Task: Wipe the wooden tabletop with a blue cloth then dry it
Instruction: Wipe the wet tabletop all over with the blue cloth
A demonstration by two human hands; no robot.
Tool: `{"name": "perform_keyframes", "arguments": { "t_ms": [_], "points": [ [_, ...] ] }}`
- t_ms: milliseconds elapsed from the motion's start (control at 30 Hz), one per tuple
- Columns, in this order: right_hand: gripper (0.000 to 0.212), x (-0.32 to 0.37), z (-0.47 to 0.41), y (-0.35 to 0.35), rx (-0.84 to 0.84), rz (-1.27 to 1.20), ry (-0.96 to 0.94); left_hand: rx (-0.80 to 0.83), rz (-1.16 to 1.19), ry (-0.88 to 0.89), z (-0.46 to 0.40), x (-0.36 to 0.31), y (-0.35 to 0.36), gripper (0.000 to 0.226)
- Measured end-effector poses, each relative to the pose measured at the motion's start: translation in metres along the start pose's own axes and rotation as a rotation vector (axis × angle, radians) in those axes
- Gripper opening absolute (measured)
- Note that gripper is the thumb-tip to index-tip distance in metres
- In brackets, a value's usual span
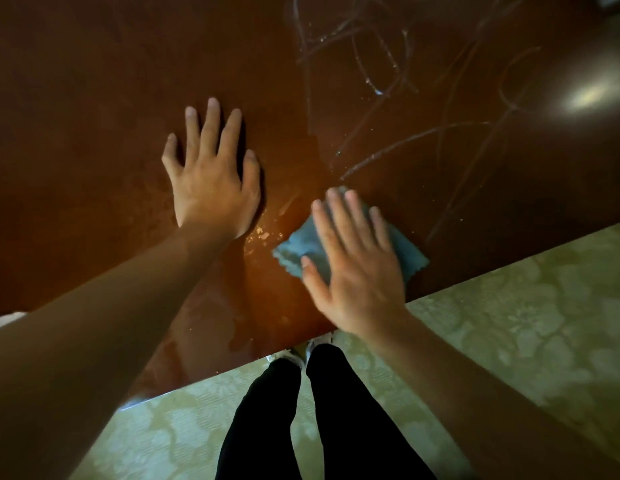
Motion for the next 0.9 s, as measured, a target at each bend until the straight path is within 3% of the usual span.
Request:
{"name": "perform_keyframes", "arguments": {
  "t_ms": [133,233,300,433,567,733,900],
  "points": [
    [0.074,-0.075,-0.038,-0.018,-0.002,0.089,0.242,-0.006,-0.005,-0.012,0.000,0.002,0.000,0.060],
    [0.073,-0.077,-0.045,-0.018,-0.014,0.097,0.353,-0.014,-0.009,-0.025,0.000,0.003,0.001,0.060],
    [0.073,-0.050,-0.045,-0.013,-0.007,0.070,0.345,-0.018,0.000,-0.033,0.000,0.004,0.002,0.059],
    [0.070,0.033,-0.041,0.003,0.004,0.007,0.128,-0.032,0.000,-0.034,0.001,0.003,0.001,0.059],
    [0.067,0.026,-0.044,-0.002,-0.013,-0.043,0.024,-0.030,-0.002,-0.035,0.001,0.004,0.001,0.058],
    [0.069,-0.069,-0.089,-0.022,-0.042,0.086,0.233,-0.043,0.023,-0.037,0.002,0.004,0.001,0.058],
    [0.071,-0.048,-0.105,-0.020,-0.071,0.080,0.392,-0.046,0.021,-0.043,0.002,0.004,0.000,0.057]
  ]
}}
Point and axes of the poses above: each hand's wrist, its own z-axis away from the middle knuckle, its own y-axis out of the palm, x = y × z, the point moved 10 cm from there along -z, towards the middle knuckle, and after that the axes turned 8 degrees about y, right-handed, at the moved point
